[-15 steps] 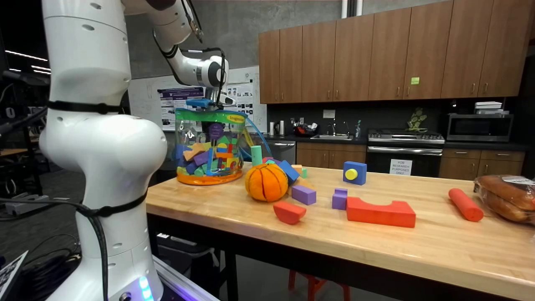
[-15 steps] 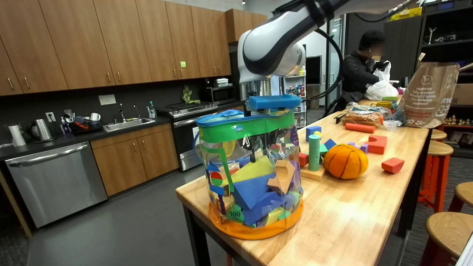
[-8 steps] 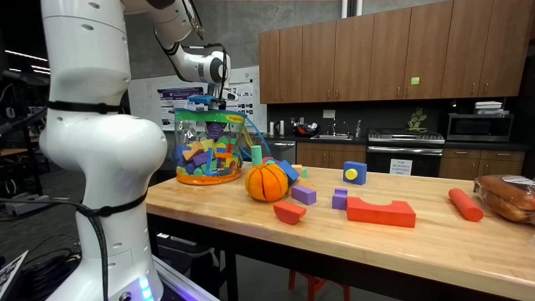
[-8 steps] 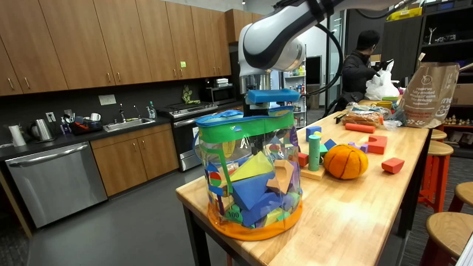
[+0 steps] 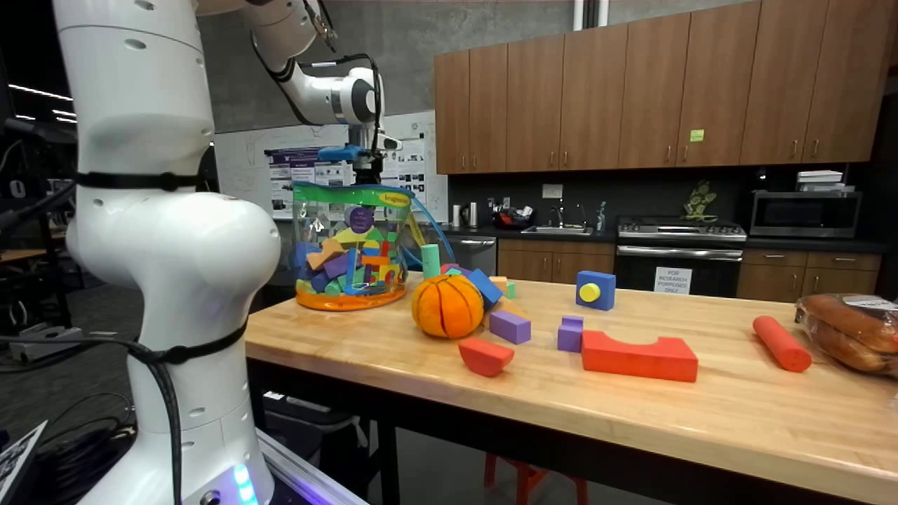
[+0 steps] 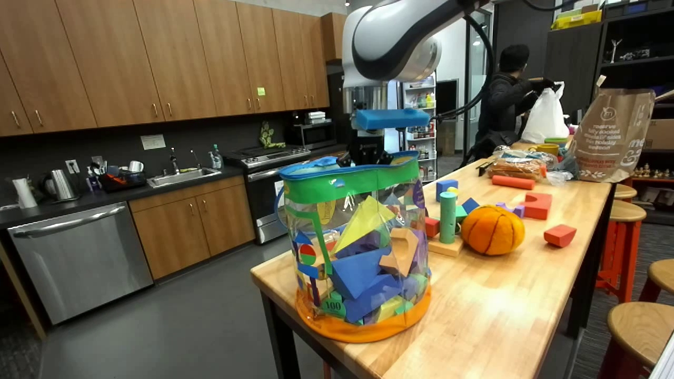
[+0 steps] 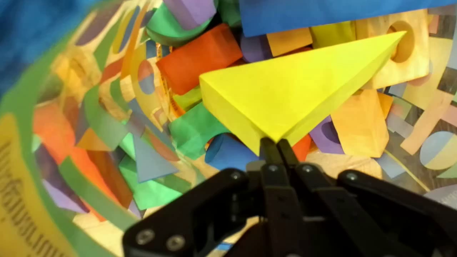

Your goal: Remove one yellow block from the toy bag

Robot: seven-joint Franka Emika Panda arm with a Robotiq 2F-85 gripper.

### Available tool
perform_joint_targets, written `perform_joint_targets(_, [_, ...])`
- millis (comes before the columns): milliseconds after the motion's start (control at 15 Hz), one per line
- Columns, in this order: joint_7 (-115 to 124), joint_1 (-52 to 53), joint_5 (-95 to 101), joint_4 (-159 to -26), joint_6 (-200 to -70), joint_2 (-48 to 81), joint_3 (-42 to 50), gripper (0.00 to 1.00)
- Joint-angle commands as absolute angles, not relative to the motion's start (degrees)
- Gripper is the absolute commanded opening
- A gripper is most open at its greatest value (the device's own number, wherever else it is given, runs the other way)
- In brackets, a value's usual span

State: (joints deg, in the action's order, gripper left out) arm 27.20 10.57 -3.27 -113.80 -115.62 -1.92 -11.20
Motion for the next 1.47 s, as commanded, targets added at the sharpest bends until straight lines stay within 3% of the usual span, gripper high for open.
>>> perform_joint_targets(0, [29.27,10.01,0.88,-114.28,-115.65,-6.33,-11.08,0.01])
perform_joint_targets(1400, [42.65,2.13,19.17,-118.1,-131.9,-20.89,-13.56,0.01])
